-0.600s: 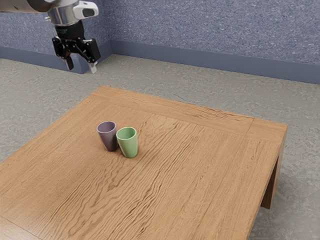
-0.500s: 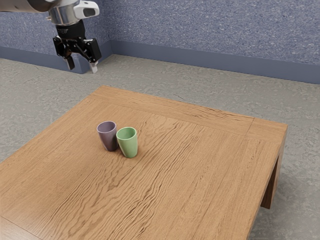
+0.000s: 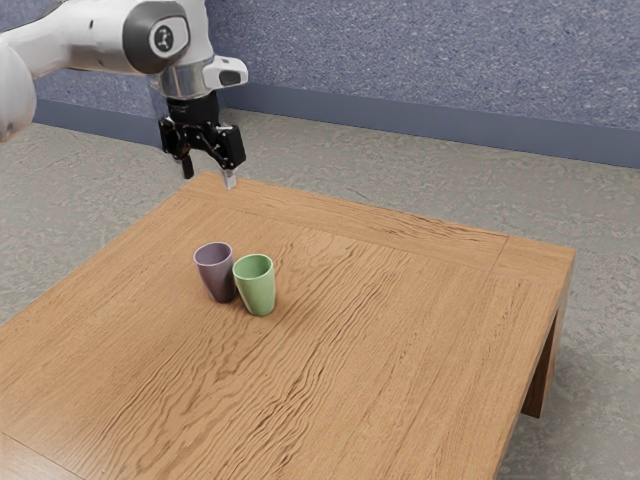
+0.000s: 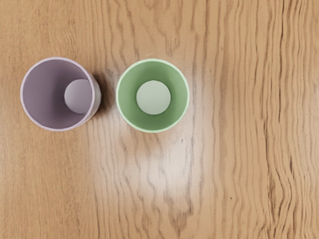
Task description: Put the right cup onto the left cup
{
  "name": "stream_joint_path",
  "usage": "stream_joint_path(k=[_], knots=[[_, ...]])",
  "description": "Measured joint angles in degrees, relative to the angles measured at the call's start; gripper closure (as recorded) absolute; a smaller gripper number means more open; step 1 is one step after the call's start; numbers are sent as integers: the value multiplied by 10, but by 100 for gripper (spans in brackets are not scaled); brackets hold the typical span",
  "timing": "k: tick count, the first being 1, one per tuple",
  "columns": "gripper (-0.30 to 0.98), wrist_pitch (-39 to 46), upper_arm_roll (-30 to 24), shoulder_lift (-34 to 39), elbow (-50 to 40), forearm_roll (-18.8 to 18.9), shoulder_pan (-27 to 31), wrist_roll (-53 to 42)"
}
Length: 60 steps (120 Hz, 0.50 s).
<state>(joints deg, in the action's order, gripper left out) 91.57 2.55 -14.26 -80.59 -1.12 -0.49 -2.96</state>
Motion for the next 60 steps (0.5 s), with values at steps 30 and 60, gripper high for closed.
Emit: stream_joint_path(k=[30, 60], knots=[[2, 66, -8, -27, -51, -3, -6, -3], [2, 131, -8, -52, -73, -3, -15, -9]])
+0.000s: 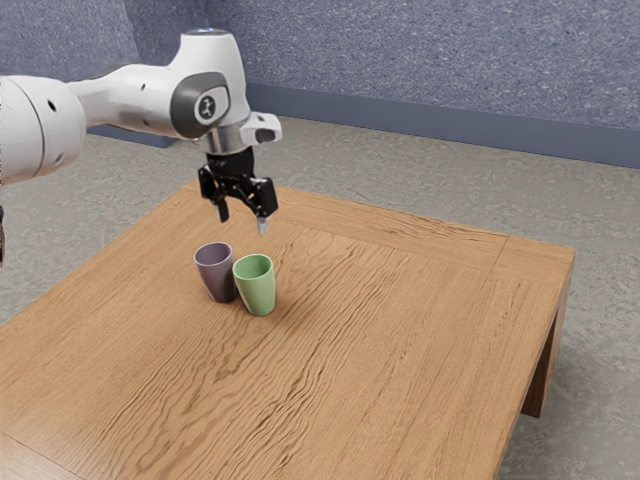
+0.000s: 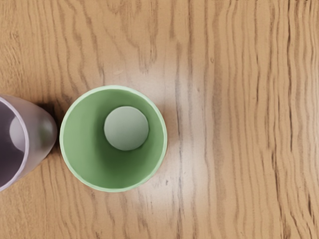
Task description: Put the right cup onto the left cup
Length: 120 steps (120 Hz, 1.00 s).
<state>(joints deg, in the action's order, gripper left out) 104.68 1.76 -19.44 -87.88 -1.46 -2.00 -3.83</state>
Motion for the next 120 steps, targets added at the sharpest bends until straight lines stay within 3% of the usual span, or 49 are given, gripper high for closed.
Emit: stream_joint_path(k=[65, 120], knots=[[2, 38, -5, -104, 62, -1, 5, -6], [2, 71, -3, -104, 20, -14, 4, 17]])
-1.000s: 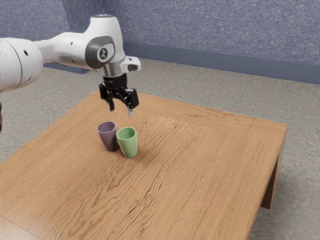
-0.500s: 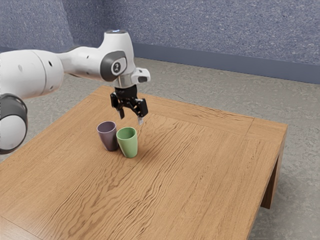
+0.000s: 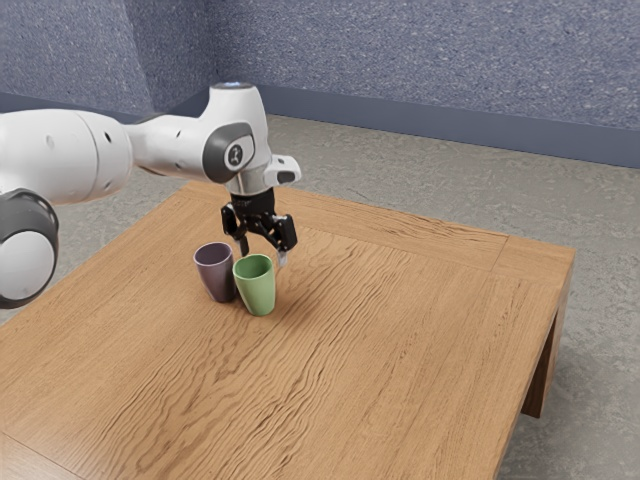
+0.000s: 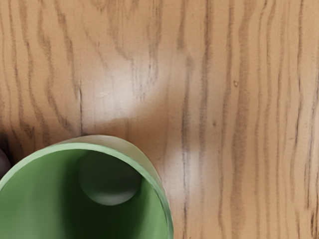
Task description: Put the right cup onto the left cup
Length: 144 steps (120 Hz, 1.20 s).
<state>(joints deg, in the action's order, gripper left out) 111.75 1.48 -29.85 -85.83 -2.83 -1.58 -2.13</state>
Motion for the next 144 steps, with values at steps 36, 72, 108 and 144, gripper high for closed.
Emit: stream_joint_path(k=[36, 72, 108, 144], knots=[[2, 10, -1, -21, 3, -1, -1, 9], [3, 13, -2, -38, 7, -1, -3, 14], [22, 26, -1, -42, 6, -2, -3, 17], [50, 29, -1, -46, 6, -1, -3, 19]])
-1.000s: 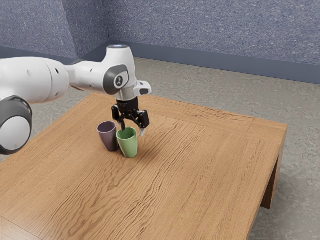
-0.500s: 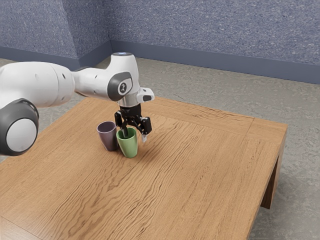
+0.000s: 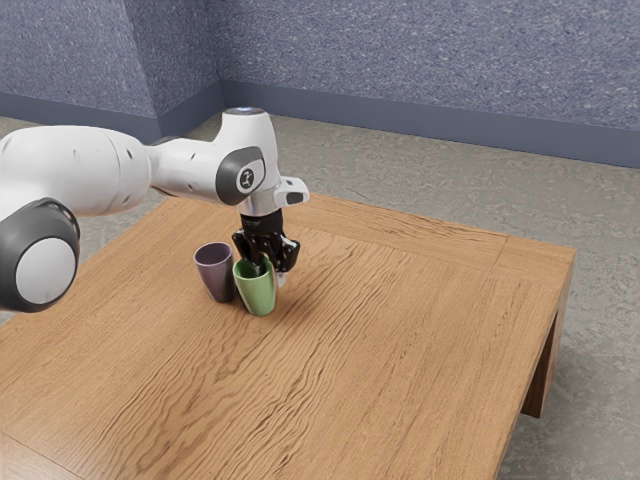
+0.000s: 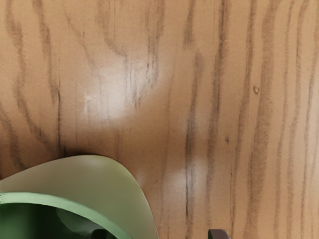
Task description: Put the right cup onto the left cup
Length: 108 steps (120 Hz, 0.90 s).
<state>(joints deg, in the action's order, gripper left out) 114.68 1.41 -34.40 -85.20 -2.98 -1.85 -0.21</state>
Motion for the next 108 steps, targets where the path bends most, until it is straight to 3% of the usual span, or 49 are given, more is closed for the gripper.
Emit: stream_joint_path(k=[40, 108], knots=[[74, 1, 2, 1, 1, 1, 0, 0], [78, 0, 3, 49, -4, 11, -14, 7]])
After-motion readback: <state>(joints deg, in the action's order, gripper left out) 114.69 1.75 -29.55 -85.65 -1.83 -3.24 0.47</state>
